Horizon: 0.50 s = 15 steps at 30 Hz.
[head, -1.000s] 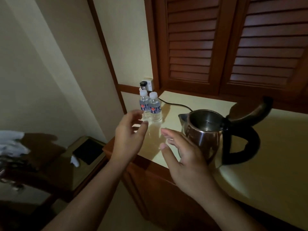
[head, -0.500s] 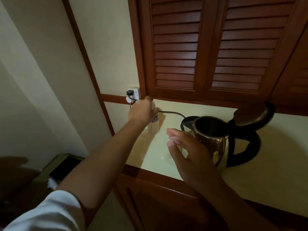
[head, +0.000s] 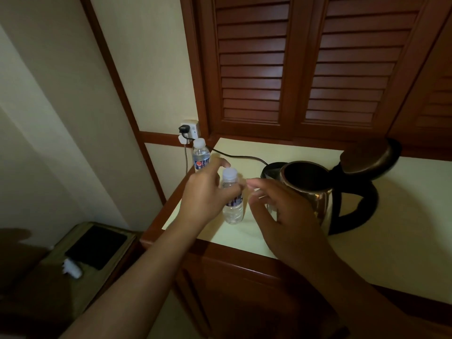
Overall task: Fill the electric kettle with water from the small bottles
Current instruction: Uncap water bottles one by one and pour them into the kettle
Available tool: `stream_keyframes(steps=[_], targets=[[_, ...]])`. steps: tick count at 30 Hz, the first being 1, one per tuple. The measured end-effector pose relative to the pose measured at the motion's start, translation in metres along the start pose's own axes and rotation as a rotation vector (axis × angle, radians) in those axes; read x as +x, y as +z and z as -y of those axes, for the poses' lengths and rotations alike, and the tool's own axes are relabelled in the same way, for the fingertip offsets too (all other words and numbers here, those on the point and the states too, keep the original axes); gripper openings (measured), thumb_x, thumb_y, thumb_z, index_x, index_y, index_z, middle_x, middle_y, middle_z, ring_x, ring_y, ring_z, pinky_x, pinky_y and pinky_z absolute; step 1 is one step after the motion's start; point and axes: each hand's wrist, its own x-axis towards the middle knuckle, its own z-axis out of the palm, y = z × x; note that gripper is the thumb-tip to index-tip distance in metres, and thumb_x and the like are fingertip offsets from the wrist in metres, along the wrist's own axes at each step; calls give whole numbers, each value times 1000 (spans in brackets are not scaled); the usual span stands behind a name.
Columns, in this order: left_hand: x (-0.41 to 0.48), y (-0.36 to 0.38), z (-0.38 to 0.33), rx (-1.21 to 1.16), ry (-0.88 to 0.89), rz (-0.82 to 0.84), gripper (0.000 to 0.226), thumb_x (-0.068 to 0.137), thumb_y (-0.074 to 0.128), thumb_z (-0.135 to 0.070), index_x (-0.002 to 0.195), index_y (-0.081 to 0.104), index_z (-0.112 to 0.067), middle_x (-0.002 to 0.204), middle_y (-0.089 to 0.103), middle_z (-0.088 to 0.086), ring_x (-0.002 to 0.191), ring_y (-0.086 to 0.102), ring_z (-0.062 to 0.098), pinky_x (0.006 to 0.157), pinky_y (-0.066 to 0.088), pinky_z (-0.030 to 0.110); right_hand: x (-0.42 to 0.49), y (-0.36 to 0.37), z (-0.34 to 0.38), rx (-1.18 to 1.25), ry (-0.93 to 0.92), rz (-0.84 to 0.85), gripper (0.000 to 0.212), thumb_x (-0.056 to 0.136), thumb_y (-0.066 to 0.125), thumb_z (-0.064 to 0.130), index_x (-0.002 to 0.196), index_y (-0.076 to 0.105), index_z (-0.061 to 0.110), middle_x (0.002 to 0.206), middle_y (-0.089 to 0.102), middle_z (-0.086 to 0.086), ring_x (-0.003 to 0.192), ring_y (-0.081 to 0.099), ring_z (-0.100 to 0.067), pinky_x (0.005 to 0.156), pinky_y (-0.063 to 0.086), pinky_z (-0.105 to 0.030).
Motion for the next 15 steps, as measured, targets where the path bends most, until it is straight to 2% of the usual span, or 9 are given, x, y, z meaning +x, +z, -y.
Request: stream_keyframes(steps=[3,5,9,12,13,15], targets=[[-10,14,9,-151,-125,91,72,80,85,-48,140,51,-27,112,64,-11,95,61,7,72,46,20,8,-1,2,-71,-8,9,36,97,51,34,127,64,20,106,66,14,95,59,8,82,40,0],[-15,27,15,-204,-185,167,63,83,83,-47,135,50,-31,122,67,-10,105,65,10,77,51,18,17,-1,4,-148,-15,29,36,96,51,34,125,66,18,109,69,8,88,58,7,78,38,2],[-31,35,16,-257,-208,75,50,86,82,-37,129,56,-31,118,72,-10,105,69,11,83,60,27,39,-5,13,-282,-3,131,33,99,54,33,127,64,17,118,66,1,98,59,-9,74,32,-4],[-45,28,-1,-355,-156,39,38,86,83,-32,117,62,-32,106,72,-15,98,68,4,79,60,25,53,-15,22,-462,-25,268,45,100,51,45,135,58,18,124,62,-1,106,57,-15,78,37,-23],[-50,25,-7,-380,-134,40,36,85,84,-29,114,63,-32,103,72,-15,98,68,3,78,60,24,56,-18,25,-535,-49,316,48,99,49,50,134,59,18,123,61,-2,105,56,-16,80,38,-27],[-60,17,-21,-429,-87,41,35,82,86,-22,109,65,-33,101,71,-19,98,68,1,76,58,18,55,-26,31,-596,-143,356,43,98,47,53,117,64,19,109,62,-2,94,54,-16,78,42,-32]])
